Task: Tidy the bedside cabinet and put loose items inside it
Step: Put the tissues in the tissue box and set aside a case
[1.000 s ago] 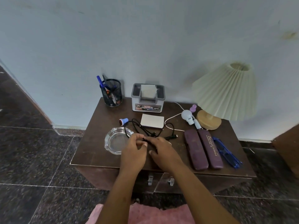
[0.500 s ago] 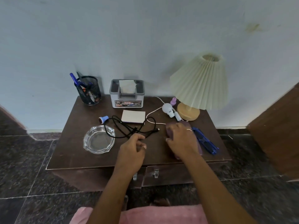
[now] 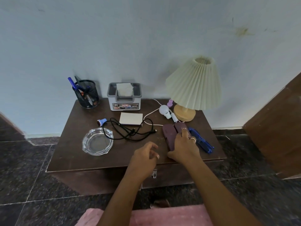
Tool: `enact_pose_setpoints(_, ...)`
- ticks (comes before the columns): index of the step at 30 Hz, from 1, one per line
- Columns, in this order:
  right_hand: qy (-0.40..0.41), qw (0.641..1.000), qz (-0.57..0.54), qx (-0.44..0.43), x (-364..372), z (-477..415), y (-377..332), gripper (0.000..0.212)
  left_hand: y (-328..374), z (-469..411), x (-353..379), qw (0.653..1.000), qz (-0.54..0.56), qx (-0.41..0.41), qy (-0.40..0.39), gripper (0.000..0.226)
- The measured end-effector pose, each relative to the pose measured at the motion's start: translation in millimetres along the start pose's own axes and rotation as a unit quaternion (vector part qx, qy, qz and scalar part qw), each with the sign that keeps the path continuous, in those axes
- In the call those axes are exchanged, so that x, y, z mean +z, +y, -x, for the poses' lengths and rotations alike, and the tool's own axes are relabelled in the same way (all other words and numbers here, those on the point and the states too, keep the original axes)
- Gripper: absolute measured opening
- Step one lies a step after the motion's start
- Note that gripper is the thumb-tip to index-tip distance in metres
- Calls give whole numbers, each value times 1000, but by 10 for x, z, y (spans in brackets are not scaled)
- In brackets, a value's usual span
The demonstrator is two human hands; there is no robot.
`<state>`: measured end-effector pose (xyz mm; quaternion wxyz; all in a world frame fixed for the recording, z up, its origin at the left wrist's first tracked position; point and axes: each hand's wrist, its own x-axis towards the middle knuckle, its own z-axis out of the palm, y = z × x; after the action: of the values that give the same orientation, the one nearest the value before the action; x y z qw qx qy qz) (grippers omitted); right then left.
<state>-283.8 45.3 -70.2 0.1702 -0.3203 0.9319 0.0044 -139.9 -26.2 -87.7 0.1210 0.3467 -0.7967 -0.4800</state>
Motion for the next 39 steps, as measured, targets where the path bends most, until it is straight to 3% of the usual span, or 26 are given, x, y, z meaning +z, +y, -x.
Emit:
enact_pose_setpoints(4, 25, 1000, 0, -6, 32, 32, -69, 87, -30, -45, -19, 1000, -1, -1, 11, 22)
enact_pose_setpoints(7, -14, 1000, -14, -15, 33, 85, -52, 104, -33, -30, 7, 1000, 5, 1, -11, 23)
enact_pose_setpoints(10, -34, 999, 2, -29, 41, 179, -84, 104, -34, -22, 8, 1000, 0, -2, -22, 22)
enact_pose_setpoints(17, 22, 998, 25, -53, 27, 300, -193, 73, 16, 10, -21, 1000, -3, -9, -16, 24)
enact_pose_setpoints(21, 55, 997, -42, -42, -148, 270, -132, 58, 40, 5, -22, 999, 18, -27, -16, 35)
enact_pose_setpoints(24, 147, 981, -123, -28, -286, 216, 0, 29, 63, 16, -37, 997, 56, -53, -30, 42)
enact_pose_setpoints(27, 210, 954, -212, -8, -373, 106, 222, 25, 106, 43, -51, 987, 130, -80, -48, 52)
enact_pose_setpoints(29, 187, 943, -273, 9, -392, 50, 348, 28, 137, 44, -50, 978, 173, -99, -65, 62)
enact_pose_setpoints(33, 54, 901, -430, 28, -332, 13, 380, 26, 213, 51, -10, 933, 323, -137, -79, 74)
enact_pose_setpoints(37, -51, 859, -509, 15, -327, 0, 286, 25, 206, -23, -31, 876, 459, -147, 14, 60)
enact_pose_setpoints(39, -120, 833, -540, 1, -323, 7, 304, 25, 203, -39, -62, 866, 474, -154, 40, 49)
